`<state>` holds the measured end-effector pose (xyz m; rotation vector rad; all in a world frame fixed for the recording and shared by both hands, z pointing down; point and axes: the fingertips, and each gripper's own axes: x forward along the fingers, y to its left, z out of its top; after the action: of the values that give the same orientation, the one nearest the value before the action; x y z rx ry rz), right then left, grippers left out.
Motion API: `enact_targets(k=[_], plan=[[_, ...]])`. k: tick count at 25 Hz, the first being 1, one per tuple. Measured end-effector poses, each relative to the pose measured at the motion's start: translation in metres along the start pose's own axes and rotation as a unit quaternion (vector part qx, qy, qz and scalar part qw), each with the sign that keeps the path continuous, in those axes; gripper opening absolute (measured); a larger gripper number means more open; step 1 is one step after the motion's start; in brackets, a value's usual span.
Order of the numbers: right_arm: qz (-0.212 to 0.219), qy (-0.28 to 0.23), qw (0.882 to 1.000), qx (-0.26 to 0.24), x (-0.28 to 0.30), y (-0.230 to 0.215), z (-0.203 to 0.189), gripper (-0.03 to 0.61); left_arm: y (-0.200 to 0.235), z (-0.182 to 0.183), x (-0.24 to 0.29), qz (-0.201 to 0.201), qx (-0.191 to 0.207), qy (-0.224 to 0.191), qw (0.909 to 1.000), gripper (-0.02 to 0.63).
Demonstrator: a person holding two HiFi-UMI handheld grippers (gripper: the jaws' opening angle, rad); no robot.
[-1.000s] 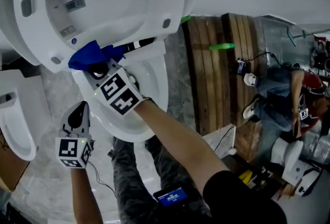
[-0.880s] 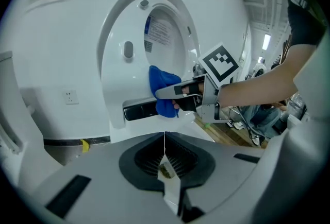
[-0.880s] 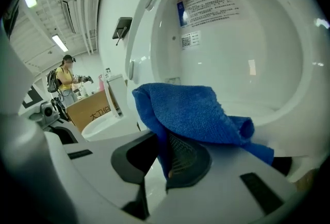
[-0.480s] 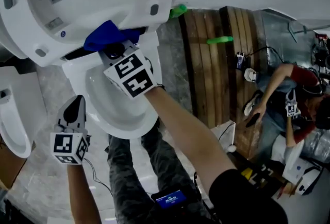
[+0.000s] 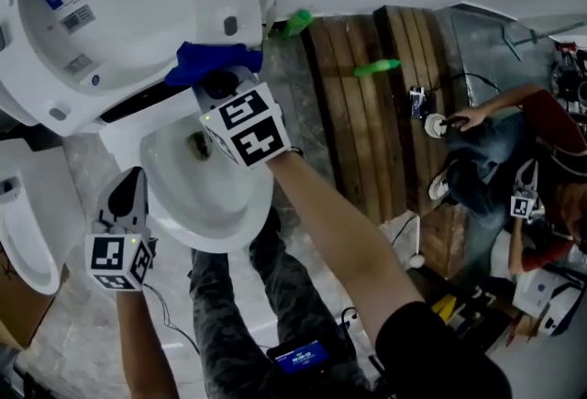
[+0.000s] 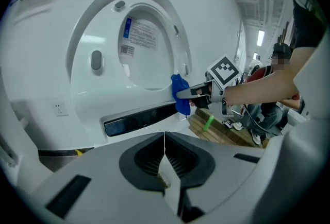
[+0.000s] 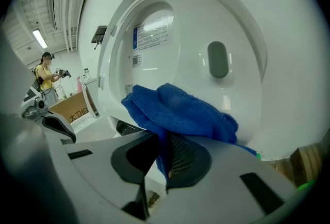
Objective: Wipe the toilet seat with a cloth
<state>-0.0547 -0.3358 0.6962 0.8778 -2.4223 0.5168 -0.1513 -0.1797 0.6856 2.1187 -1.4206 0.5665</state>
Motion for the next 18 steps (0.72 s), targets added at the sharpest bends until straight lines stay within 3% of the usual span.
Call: enact_targets(k=[9,18], plan=[[-0.032,-0.031,0.999,0.006,-0.041,-0.029,0.04,0.044,-0.025,0.033,0.0,-0.017,0.023,-0.007,0.9996,0.014],[-0.039,-0.038,0.998,-0.01,-0.061,-0.025,0.075,0.044,-0.024,0.066,-0.013,-0.022,0.04,-0.019,0.9988,0.014]])
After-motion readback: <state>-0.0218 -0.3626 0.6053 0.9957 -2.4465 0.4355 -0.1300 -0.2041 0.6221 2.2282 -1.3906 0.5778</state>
